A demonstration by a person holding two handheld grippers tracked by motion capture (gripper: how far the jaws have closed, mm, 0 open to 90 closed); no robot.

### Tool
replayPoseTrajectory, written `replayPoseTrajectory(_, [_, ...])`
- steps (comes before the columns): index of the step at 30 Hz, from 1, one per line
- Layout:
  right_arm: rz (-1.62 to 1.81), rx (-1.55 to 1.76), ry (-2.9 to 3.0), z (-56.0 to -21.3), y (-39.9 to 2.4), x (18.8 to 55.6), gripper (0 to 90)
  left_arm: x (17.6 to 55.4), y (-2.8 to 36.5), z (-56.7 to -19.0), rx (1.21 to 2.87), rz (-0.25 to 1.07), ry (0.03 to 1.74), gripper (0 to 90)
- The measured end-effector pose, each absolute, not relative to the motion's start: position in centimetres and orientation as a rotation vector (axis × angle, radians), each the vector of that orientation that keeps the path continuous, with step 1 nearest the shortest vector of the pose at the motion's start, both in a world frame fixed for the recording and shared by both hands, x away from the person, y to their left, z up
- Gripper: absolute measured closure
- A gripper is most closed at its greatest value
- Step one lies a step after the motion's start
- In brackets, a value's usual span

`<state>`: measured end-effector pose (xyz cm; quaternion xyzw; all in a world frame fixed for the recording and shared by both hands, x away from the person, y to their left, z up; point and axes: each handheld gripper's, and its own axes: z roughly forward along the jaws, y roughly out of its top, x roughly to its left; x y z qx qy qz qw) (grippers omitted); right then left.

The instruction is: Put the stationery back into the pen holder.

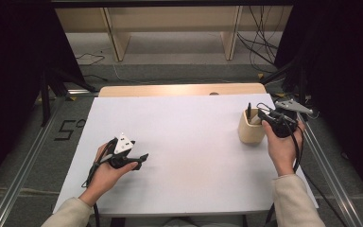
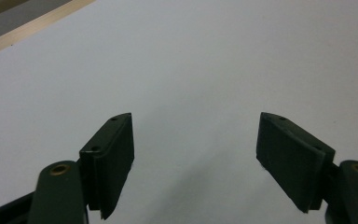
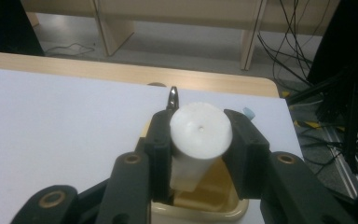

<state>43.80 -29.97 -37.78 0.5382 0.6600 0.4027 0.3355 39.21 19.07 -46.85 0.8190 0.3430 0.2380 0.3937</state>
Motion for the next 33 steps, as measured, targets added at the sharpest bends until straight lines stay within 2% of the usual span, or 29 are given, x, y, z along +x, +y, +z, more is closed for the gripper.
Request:
replayPoseTrajectory(2, [1.031,1.404,1.722,-37.9,-30.0,43.8,64.4,39.2,19.0,-46.9,2.079,0.601,0.872,27.8])
replayPoseTrajectory(5, [1.059,1.380,1.723,-37.9,-29.9,43.9,55.6,39.2,19.0,-46.9,2.081,0.601,0.868,27.8])
replayPoseTrajectory(14, [1.091,1.332,1.749,-37.9,-28.9,43.9,39.2,39.2,19.1,-46.9,2.080,0.600,0.871,27.8])
replayPoseTrajectory(33, [1.211,1.209,1.958,-39.0,-25.9,43.3,31.2,39.0,19.0,-46.8,2.074,0.591,0.867,27.8])
